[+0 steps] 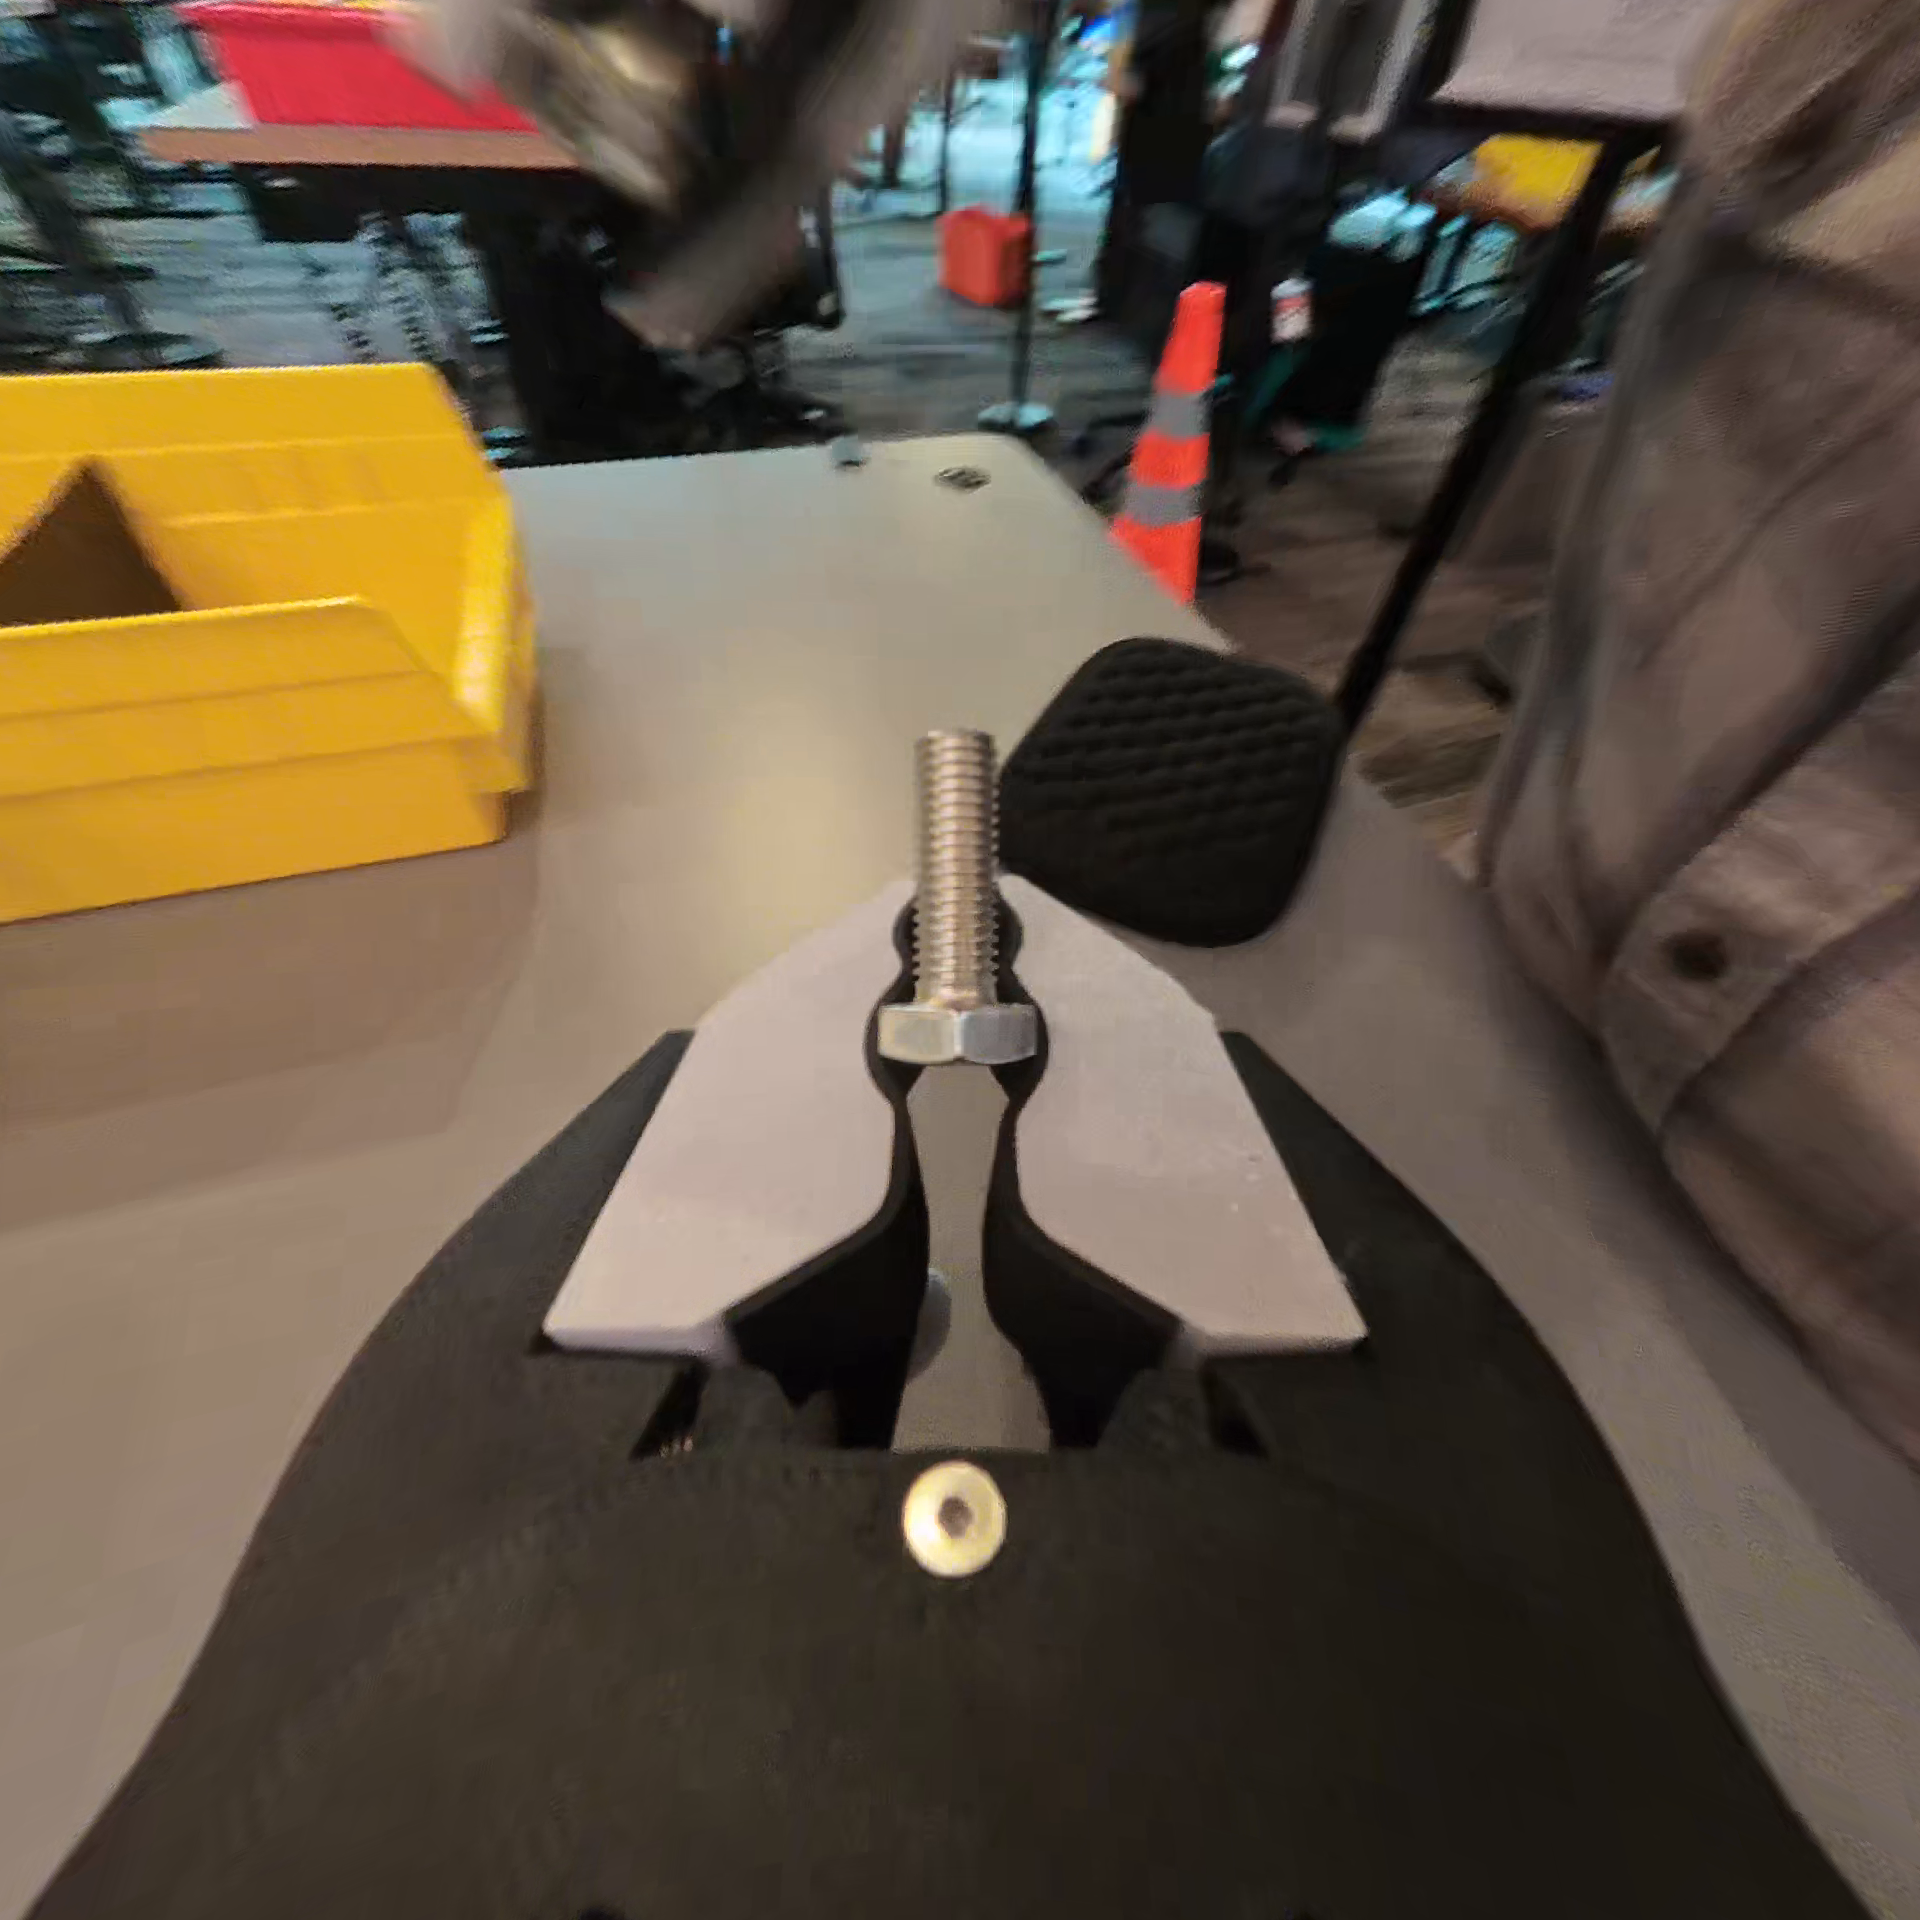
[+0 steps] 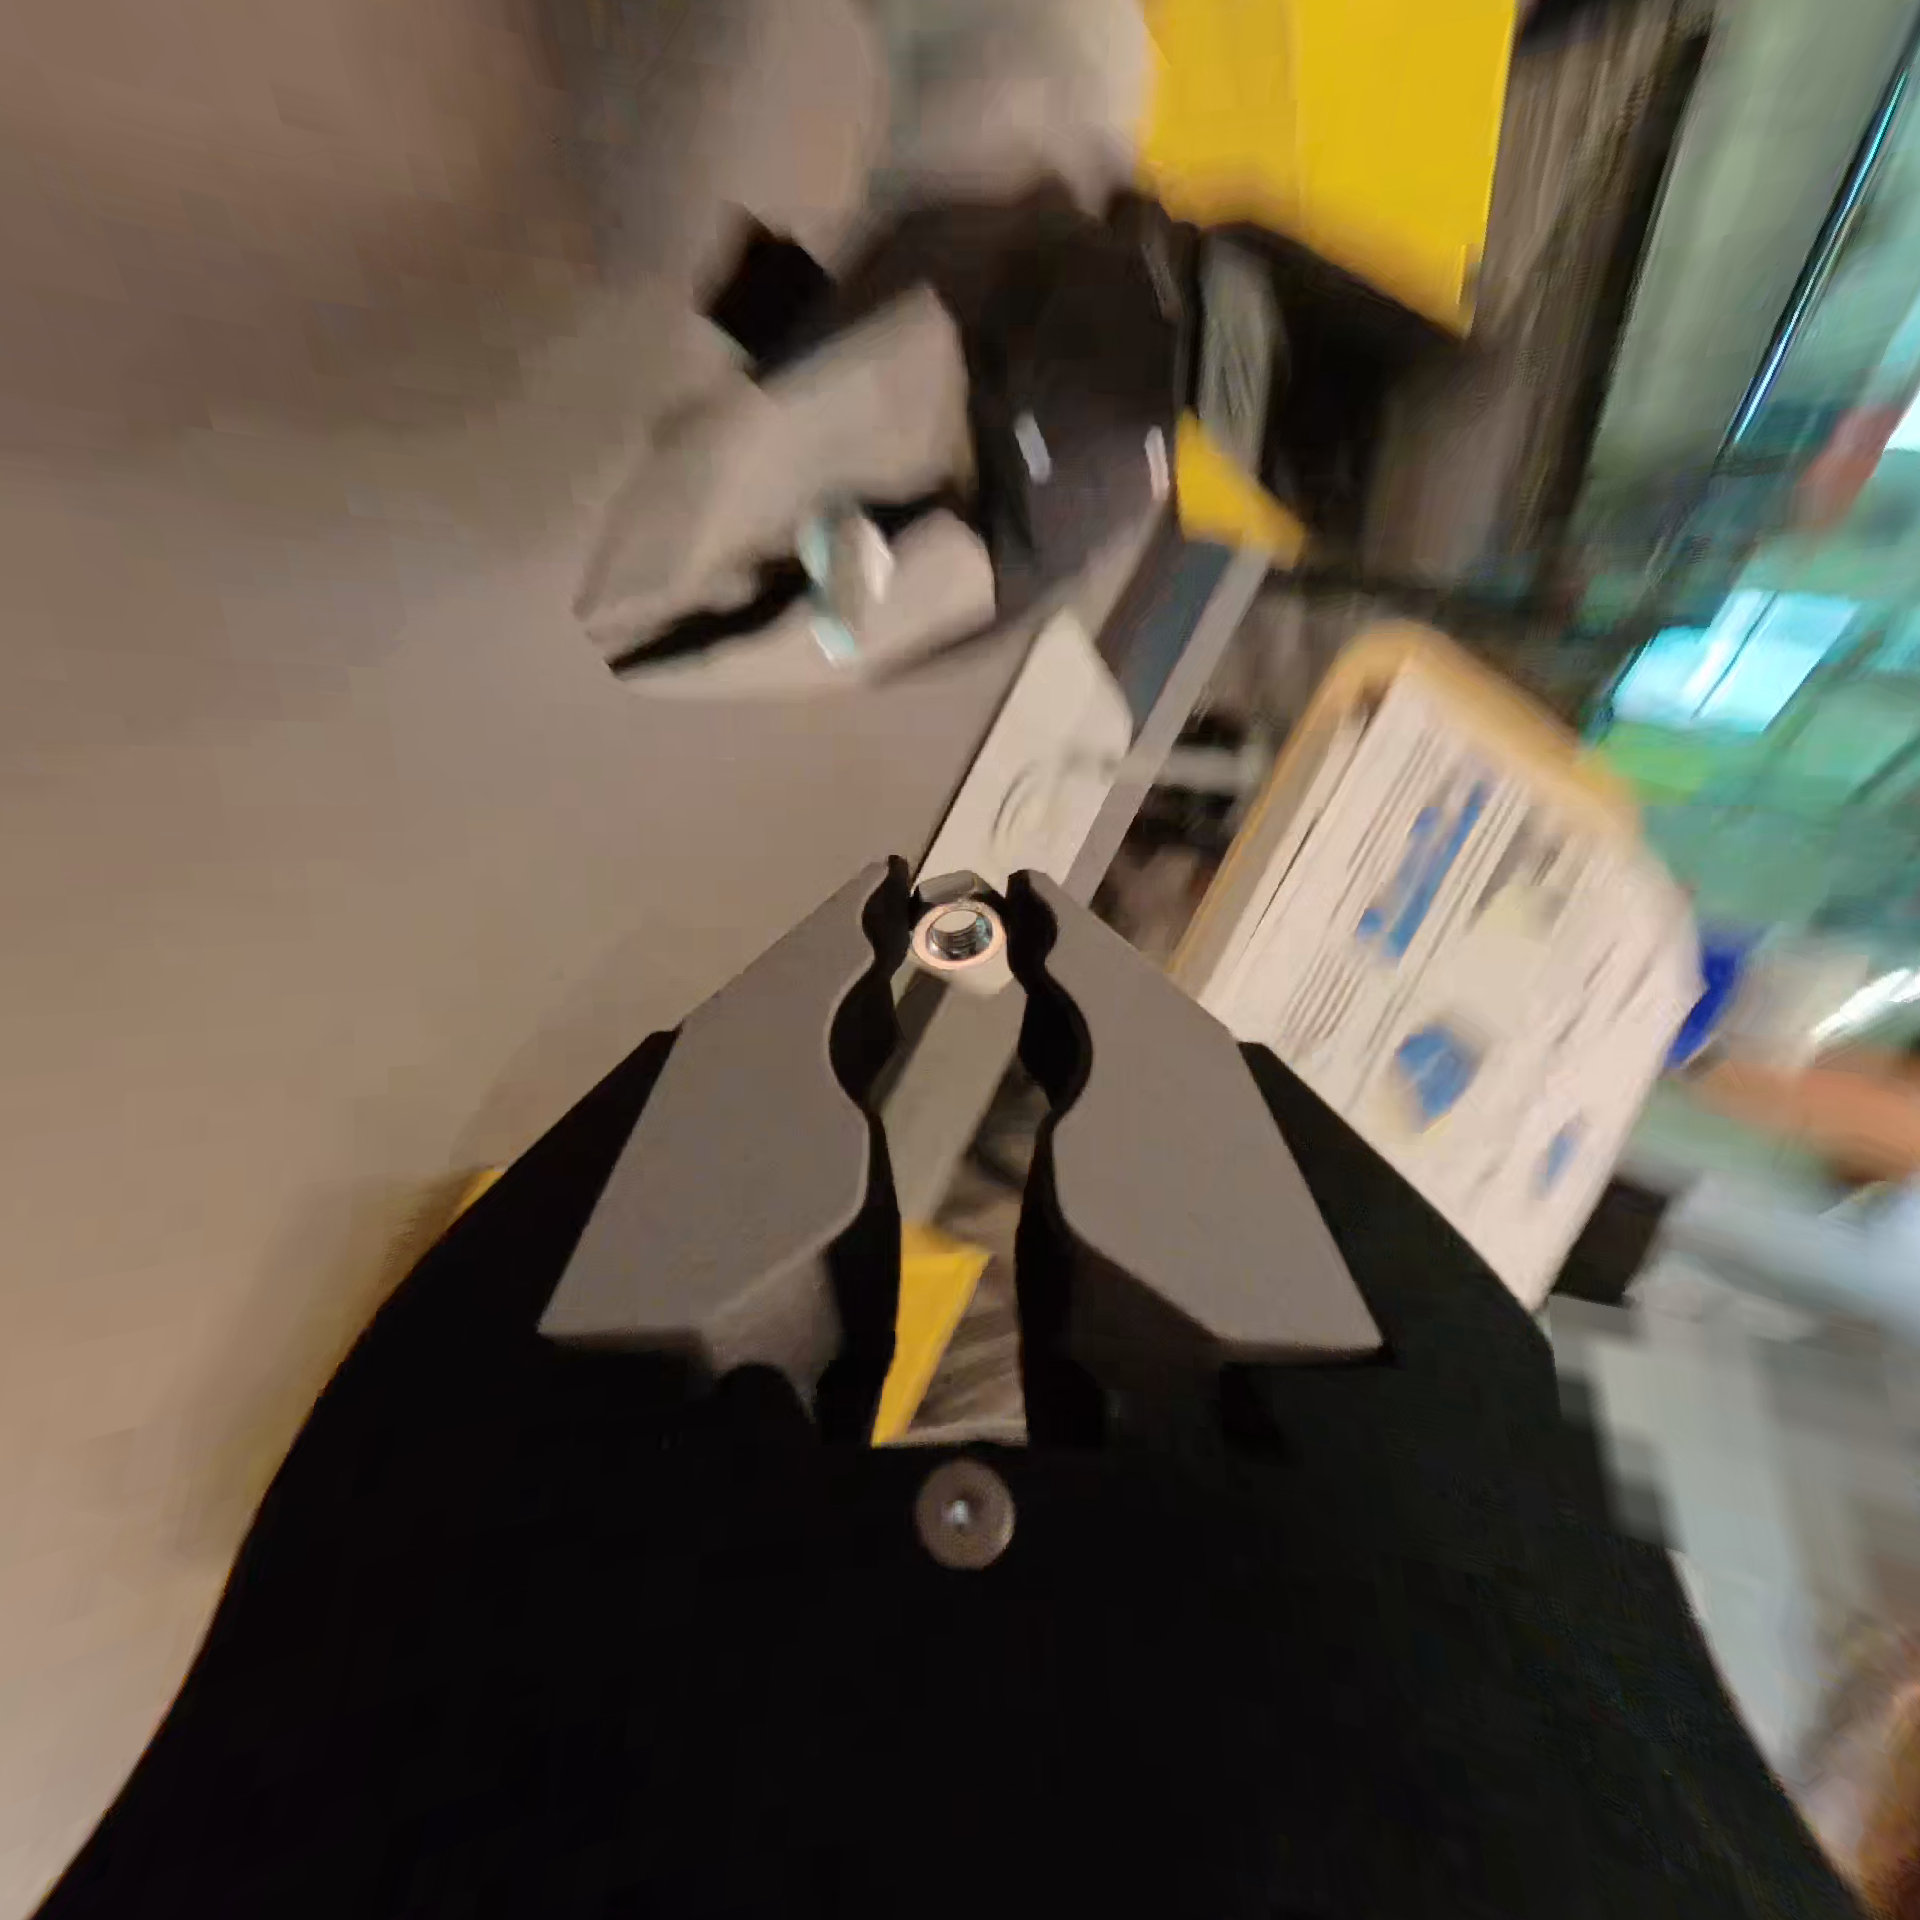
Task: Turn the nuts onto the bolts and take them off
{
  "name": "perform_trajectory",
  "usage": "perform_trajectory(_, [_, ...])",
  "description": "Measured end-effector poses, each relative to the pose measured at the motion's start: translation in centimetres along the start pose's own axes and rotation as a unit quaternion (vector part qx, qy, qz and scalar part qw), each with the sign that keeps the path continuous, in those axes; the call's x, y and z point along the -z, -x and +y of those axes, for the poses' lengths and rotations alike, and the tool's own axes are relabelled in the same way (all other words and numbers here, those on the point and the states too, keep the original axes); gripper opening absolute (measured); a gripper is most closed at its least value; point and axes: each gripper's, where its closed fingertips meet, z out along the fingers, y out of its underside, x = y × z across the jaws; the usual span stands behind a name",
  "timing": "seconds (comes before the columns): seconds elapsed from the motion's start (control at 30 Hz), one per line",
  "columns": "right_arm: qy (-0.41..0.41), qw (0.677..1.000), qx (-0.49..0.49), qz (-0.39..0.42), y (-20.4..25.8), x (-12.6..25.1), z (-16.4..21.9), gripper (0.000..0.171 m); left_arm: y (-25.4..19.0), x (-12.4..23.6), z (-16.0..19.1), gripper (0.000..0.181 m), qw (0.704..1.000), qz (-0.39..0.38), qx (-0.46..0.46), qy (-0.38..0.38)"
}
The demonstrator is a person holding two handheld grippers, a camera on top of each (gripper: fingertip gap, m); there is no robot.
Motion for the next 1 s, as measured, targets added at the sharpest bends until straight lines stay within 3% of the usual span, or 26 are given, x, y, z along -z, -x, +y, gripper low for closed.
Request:
perform_trajectory(0.03, [0.020,0.997,-0.080,0.010,-0.9,0.2,3.1,0.017,0.4,0.3,0.0,0.008,1.000,-0.012,-0.002,-0.002])
perform_trajectory(0.1, [0.058,0.969,-0.240,0.026,-1.2,0.8,10.2,0.017,1.2,0.5,-0.2,0.008,0.999,-0.034,0.003,-0.015])
perform_trajectory(0.2, [0.110,0.890,-0.443,0.004,2.2,1.3,19.0,0.017,2.5,0.3,0.7,0.008,0.998,-0.069,0.002,0.003])
perform_trajectory(0.27, [0.154,0.853,-0.499,-0.004,5.3,0.8,23.7,0.016,2.9,0.0,1.2,0.008,0.997,-0.078,0.006,0.009])
perform_trajectory(0.4, [0.205,0.775,-0.585,-0.122,14.0,-2.9,28.2,0.017,4.0,-0.6,2.3,0.008,0.994,-0.106,0.003,0.030])
perform_trajectory(0.53, [0.267,0.748,-0.583,-0.168,19.2,-5.5,31.0,0.017,4.2,-0.7,3.2,0.008,0.993,-0.108,0.008,0.038])
perform_trajectory(0.73, [0.292,0.756,-0.557,-0.181,19.0,-6.0,30.8,0.030,4.7,-0.7,3.7,0.008,0.992,-0.115,0.012,0.043])
perform_trajectory(0.87, [0.285,0.795,-0.528,-0.086,13.2,-3.5,30.1,0.038,5.0,-0.4,3.2,0.008,0.991,-0.132,0.017,0.034])
perform_trajectory(0.93, [0.202,0.835,-0.511,-0.041,8.4,-2.3,25.5,0.030,5.1,-0.3,2.6,0.008,0.991,-0.133,0.024,0.016])
perform_trajectory(1.0, [0.063,0.865,-0.496,-0.037,4.5,-1.6,17.4,0.029,4.7,-0.2,1.6,0.008,0.993,-0.116,0.036,-0.011])
